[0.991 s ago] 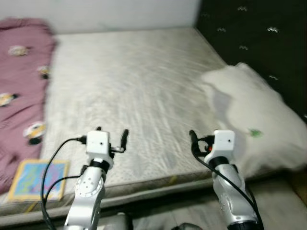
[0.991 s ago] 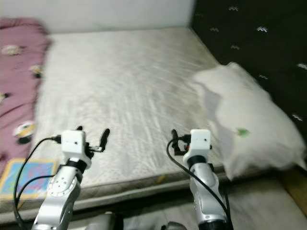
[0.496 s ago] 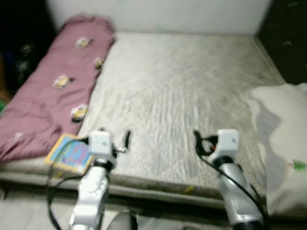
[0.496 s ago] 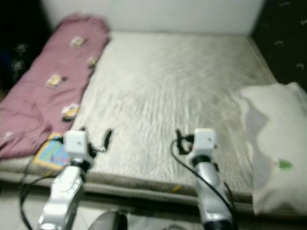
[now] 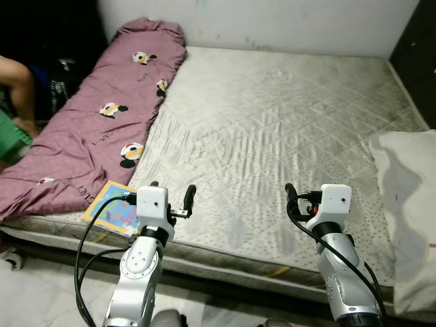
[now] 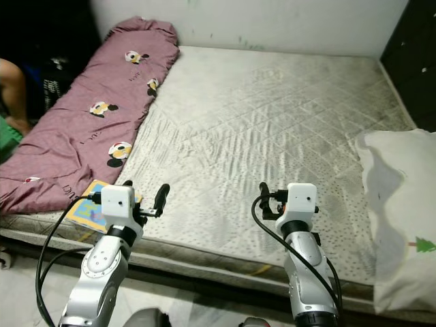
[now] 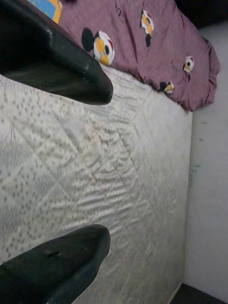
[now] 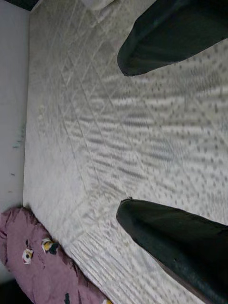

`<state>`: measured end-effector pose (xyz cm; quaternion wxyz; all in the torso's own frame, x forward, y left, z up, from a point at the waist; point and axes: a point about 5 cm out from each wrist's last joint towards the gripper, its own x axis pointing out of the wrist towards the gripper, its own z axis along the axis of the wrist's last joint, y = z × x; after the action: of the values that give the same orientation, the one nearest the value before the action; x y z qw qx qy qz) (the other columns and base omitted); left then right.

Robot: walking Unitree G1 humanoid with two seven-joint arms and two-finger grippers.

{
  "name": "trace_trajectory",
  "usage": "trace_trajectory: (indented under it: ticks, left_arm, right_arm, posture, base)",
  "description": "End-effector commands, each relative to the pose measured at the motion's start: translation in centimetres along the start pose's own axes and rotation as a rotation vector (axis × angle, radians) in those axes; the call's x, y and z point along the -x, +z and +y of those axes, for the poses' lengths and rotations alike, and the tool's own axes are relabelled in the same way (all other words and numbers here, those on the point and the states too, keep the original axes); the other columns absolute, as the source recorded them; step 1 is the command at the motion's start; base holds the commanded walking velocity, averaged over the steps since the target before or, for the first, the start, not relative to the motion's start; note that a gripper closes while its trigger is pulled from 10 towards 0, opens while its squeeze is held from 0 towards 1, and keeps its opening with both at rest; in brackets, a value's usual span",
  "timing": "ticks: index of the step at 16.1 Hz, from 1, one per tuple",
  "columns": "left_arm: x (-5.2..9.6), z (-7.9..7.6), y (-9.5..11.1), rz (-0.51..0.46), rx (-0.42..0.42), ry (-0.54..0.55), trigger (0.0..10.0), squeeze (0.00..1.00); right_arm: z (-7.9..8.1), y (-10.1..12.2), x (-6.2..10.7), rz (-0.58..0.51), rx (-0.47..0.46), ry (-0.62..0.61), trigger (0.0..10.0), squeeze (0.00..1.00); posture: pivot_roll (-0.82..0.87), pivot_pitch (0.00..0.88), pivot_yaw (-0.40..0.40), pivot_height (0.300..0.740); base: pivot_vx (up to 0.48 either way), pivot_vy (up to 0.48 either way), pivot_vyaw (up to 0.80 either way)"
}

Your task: Clean up the room

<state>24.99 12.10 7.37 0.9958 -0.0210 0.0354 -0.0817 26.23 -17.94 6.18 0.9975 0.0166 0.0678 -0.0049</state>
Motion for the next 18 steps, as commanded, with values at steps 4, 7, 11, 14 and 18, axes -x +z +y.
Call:
trace_trajectory:
  ticks: [4, 7, 11, 14, 18]
  left_arm:
    - [0.23, 0.86, -0.21, 0.012, -0.004, 0.022, 10.0, 0.0]
    - [0.15, 0.86, -0.21, 0.014, -0.002, 0.02, 10.0, 0.0]
    - [0.1, 0.89, -0.2, 0.015, -0.002, 0.02, 10.0, 0.0]
    - [0.08, 0.89, -0.16, 0.012, -0.007, 0.016, 10.0, 0.0]
    - [0.06, 0.99, -0.12, 0.011, -0.012, 0.024, 10.0, 0.0]
  right_arm:
    - [0.78, 0.09, -0.31, 0.009, -0.017, 0.014, 10.0, 0.0]
    - [0.76, 0.06, -0.39, 0.012, -0.015, 0.014, 10.0, 0.0]
    - [0.73, -0.11, -0.39, 0.021, -0.012, 0.01, 10.0, 0.0]
    - [0.71, -0.12, -0.41, 0.019, -0.01, 0.008, 10.0, 0.0]
    - [0.83, -0.09, -0.46, 0.015, -0.011, 0.014, 10.0, 0.0]
  posture:
    - [-0.03, 0.035, -0.006, 0.74]
    - [-0.03, 0.035, -0.006, 0.74]
    - [-0.03, 0.034, -0.004, 0.74]
    - [-0.03, 0.033, -0.003, 0.74]
    - [-0.03, 0.031, -0.005, 0.74]
  base:
    - [0.0, 0.48, -0.8]
    - [0.0, 0.48, -0.8]
    - [0.0, 0.48, -0.68]
    - [0.0, 0.48, -0.18]
    - [0.0, 0.48, 0.0]
